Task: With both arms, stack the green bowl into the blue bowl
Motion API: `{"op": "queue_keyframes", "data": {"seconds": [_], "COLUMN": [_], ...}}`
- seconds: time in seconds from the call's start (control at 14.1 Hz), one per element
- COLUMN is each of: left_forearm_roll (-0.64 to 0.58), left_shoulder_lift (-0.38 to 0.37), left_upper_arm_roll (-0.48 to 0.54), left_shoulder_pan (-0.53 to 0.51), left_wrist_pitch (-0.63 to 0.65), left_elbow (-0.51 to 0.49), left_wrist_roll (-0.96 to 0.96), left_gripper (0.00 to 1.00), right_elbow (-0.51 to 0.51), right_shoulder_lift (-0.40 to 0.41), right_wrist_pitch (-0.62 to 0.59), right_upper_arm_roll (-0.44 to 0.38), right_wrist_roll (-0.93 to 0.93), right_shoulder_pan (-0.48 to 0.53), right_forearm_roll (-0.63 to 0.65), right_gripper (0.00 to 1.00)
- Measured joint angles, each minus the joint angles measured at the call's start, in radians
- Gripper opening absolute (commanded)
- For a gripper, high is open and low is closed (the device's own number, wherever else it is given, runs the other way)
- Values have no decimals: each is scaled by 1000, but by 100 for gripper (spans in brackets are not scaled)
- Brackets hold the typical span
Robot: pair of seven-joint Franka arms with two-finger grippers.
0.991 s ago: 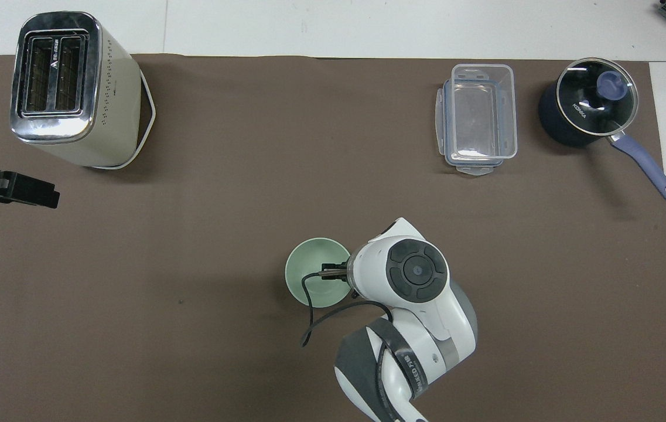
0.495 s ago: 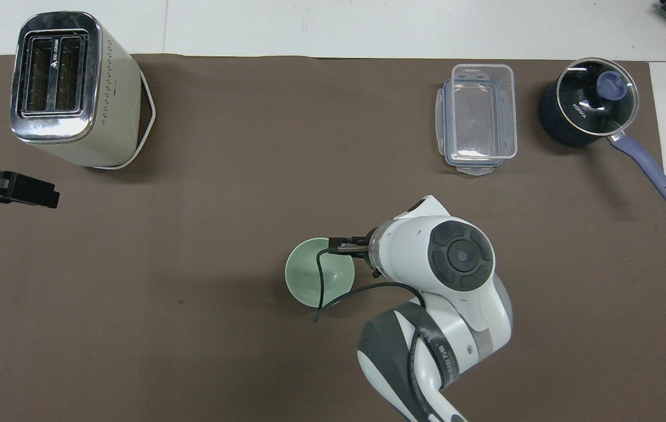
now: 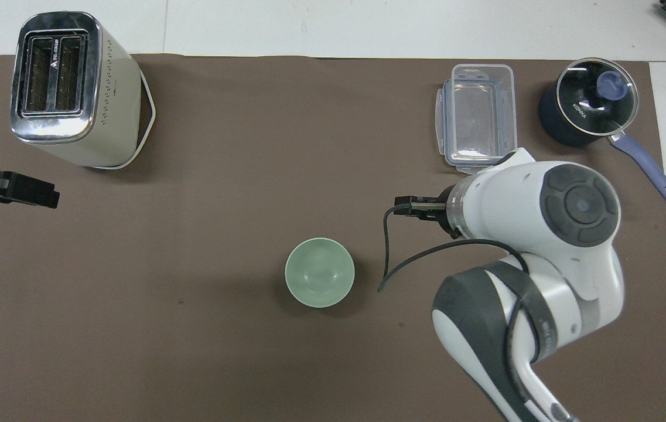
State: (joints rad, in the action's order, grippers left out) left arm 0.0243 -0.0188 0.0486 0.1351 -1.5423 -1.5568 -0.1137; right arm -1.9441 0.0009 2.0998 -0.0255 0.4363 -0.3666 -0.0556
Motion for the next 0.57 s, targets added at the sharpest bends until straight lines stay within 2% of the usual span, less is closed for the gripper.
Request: {"op": "queue_keyframes", "data": {"seconds": [0.28,0.57], "left_forearm_roll": [0,0], "left_shoulder_lift": [0,0], "left_upper_arm_roll": [0,0], "left_shoulder_pan": [0,0], "left_wrist_pitch": [0,0], "left_elbow": [0,0], "left_wrist_roll": [0,0], "left_gripper": [100,100], "right_elbow": [75,92], "right_shoulder_lift": [-55,-102], "right_wrist_pitch": [-183,-288], "right_upper_arm_roll": [-2,-3], "right_wrist_roll": [-140,-186], "right_shoulder_pan": [127,194], "right_forearm_roll": [1,1], "right_gripper": [100,100]}}
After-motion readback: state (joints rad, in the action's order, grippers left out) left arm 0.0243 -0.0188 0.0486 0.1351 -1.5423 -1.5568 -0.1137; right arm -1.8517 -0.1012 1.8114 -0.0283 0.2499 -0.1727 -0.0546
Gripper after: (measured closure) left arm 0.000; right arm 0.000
